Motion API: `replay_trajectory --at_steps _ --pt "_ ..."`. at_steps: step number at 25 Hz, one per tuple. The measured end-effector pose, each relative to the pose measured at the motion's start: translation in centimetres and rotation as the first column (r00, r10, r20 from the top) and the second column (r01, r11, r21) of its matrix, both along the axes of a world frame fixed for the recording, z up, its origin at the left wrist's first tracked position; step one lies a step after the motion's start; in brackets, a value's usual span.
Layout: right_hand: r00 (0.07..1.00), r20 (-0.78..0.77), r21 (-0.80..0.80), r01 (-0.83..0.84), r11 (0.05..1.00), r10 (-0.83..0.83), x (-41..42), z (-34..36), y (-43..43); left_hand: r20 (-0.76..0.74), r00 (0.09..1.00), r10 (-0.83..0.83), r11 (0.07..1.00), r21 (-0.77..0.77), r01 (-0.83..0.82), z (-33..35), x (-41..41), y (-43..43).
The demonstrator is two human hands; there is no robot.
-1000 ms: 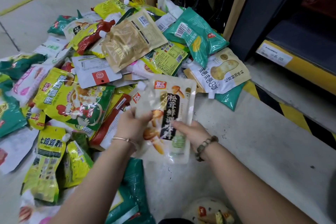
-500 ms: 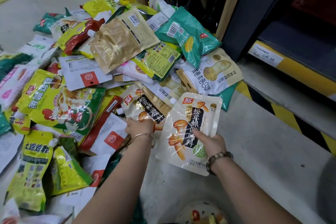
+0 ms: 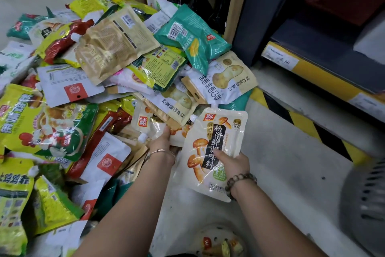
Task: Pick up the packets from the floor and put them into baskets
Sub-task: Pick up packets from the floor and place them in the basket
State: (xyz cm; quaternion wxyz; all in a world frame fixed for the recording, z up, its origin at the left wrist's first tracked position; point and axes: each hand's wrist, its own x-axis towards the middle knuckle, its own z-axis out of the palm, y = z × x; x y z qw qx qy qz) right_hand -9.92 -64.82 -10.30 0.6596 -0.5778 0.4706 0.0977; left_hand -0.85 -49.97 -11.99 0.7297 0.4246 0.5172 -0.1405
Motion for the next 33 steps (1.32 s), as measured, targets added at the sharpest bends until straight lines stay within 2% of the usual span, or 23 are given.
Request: replay_trajectory --at_steps 3,5,8,11,14,18,28,33 --pt "1.0 0.031 -0.024 0.002 1.0 -0.002 -0.8 0.6 -1.4 0.053 0.993 0.106 0.99 0.083 -0.11 0.5 -0.8 0.7" --pt "0.996 0.09 -0.058 -0.024 0.998 0.03 -1.3 1.6 -2.3 0.076 0.992 0.103 0.972 0.204 -0.117 0.9 -2.3 2.5" --pt "0.97 0.22 -0.119 -0.079 0.99 0.104 -1.9 3.9 -3.6 0.167 0.986 -0.027 0.898 0.436 -0.049 3.2 -5.6 4.9" --pt "0.936 0.315 -0.193 -0.097 0.976 0.155 -2.4 7.3 -4.5 0.268 0.928 -0.26 0.773 0.633 0.034 7.4 -7.5 6.3" --pt "0.908 0.38 -0.276 -0.07 0.959 0.175 -2.9 11.4 -5.6 0.446 0.835 -0.322 0.791 0.612 -0.022 13.2 -7.5 5.0" --pt "0.866 0.484 -0.405 0.094 0.909 0.126 -4.2 17.7 -7.6 0.61 0.677 -0.412 0.82 0.573 -0.017 20.8 -6.9 0.3" --pt "0.751 0.66 -0.514 0.434 0.74 0.018 -10.3 30.8 -12.7 0.799 0.37 -0.474 0.871 0.486 0.066 34.7 -8.6 -9.1" --pt "0.784 0.621 -0.634 0.509 0.582 -0.01 -16.6 35.4 -19.2 0.847 0.218 -0.484 0.873 0.449 0.192 39.0 -10.9 -16.5"
